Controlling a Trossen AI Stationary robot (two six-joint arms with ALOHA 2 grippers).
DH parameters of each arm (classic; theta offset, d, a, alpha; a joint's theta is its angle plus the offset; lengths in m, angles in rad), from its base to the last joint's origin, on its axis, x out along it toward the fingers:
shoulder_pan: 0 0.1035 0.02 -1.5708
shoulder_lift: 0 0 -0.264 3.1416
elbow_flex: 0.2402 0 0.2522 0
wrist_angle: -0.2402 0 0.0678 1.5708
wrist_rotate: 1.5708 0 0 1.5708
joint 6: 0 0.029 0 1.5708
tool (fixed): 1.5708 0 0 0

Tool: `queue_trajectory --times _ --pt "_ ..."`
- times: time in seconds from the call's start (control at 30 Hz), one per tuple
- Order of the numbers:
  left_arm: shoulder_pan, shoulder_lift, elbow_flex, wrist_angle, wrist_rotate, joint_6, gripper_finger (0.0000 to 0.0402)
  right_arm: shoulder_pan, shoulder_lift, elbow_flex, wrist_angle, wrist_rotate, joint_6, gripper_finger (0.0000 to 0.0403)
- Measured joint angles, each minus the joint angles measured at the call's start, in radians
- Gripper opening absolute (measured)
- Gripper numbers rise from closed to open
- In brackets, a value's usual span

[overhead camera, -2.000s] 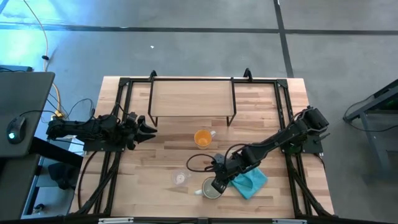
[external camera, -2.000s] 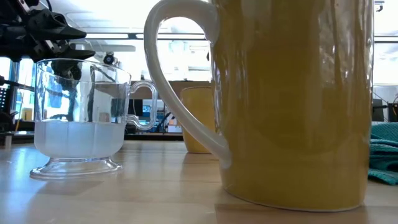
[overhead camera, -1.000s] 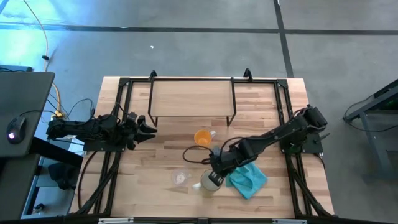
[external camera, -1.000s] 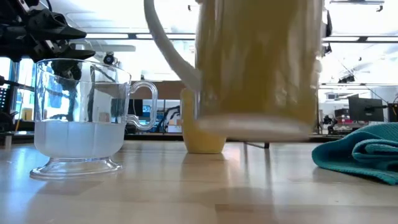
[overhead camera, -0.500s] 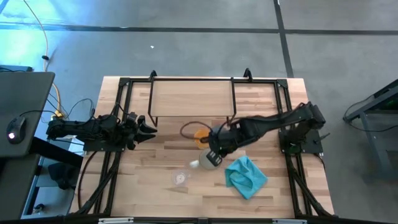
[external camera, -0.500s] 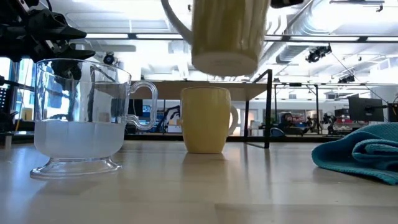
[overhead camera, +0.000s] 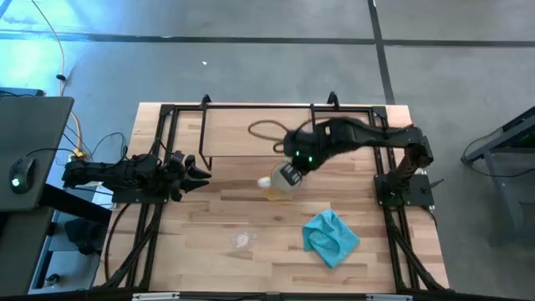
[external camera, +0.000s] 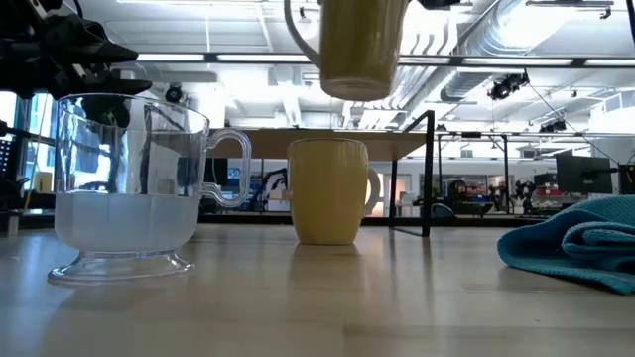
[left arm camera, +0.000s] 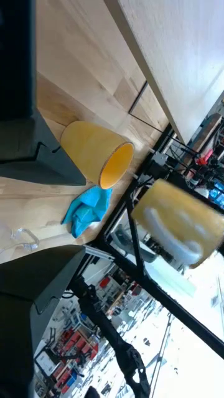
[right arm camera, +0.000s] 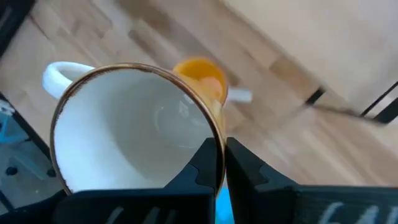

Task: Stack small to large cups/mugs on shelf
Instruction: Put the white mug on the shelf

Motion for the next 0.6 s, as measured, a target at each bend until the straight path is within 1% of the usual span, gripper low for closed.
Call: queue_trajectory --times 0.13,0.4,0.6 --pt "0.0 0.0 0.0 0.0 0.0 0.0 0.0154 -0.072 0.0 0.025 -0.041 0.0 -0.045 0.0" --pt "0.0 0.0 0.0 0.0 0.0 0.0 0.0154 -0.206 0.0 0.052 -0.06 -0.002 -0.124 0.0" --pt "0.0 0.0 0.0 0.0 0.0 0.0 0.0154 -0.307 0.0 0.053 -0.061 -0.038 -0.17 0.0"
